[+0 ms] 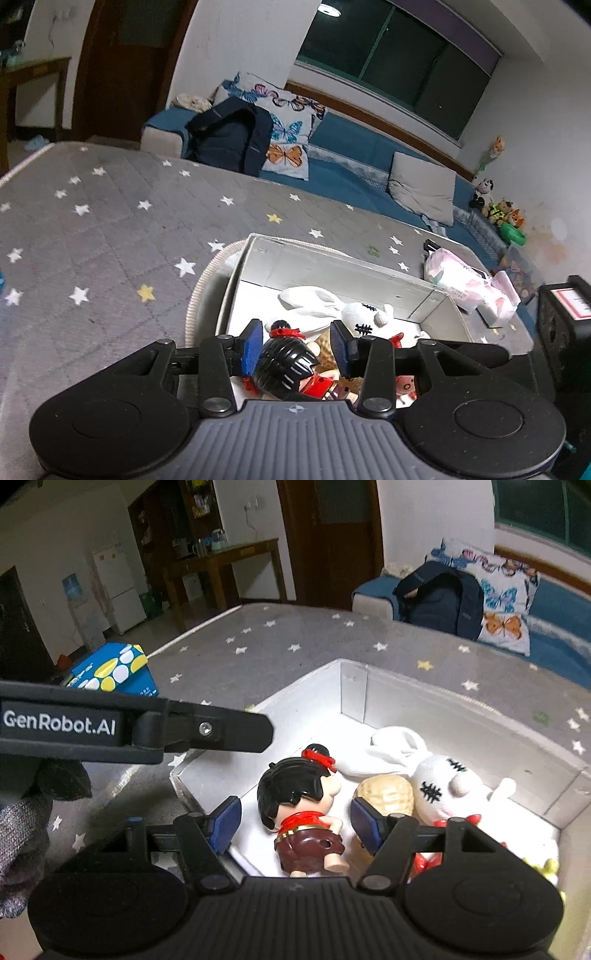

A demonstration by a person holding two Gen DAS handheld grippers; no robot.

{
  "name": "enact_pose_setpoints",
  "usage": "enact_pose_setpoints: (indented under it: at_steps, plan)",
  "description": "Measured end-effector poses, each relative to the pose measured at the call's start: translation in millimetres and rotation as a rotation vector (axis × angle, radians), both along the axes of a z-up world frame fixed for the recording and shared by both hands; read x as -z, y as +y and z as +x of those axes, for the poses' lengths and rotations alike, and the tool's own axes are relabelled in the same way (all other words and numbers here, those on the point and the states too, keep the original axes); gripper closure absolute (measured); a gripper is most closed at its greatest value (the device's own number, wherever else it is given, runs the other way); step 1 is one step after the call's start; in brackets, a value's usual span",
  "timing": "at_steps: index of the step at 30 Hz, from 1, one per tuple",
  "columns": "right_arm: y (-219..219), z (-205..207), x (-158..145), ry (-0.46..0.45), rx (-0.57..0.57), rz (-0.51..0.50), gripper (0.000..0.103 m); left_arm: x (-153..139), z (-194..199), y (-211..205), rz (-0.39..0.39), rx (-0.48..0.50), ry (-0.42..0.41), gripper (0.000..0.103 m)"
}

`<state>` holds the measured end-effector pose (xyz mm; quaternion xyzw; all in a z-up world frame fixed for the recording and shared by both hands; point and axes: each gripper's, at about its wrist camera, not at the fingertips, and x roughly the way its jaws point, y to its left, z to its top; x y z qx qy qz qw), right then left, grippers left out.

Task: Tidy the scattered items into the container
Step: 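Open both tools and withdraw them from the doll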

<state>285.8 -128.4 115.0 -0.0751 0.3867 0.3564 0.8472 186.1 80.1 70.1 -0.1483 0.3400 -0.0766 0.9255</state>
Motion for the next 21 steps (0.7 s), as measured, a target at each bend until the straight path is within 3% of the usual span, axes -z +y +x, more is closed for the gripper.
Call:
enact_pose_setpoints:
  at_steps: [14, 21]
  plan:
    - [-32.5, -50.6, -19.0, -0.112, 0.084, 0.044, 0.021, -8.6, -48.8, -16.8, 0.072, -0.027, -0.049, 0.061]
    - [-45.6, -77.4, -22.2, -0.172, 0.141, 0.050, 0.016, -0.7, -65.9, -29.6, 0.122, -0.026, -0.027, 0.061]
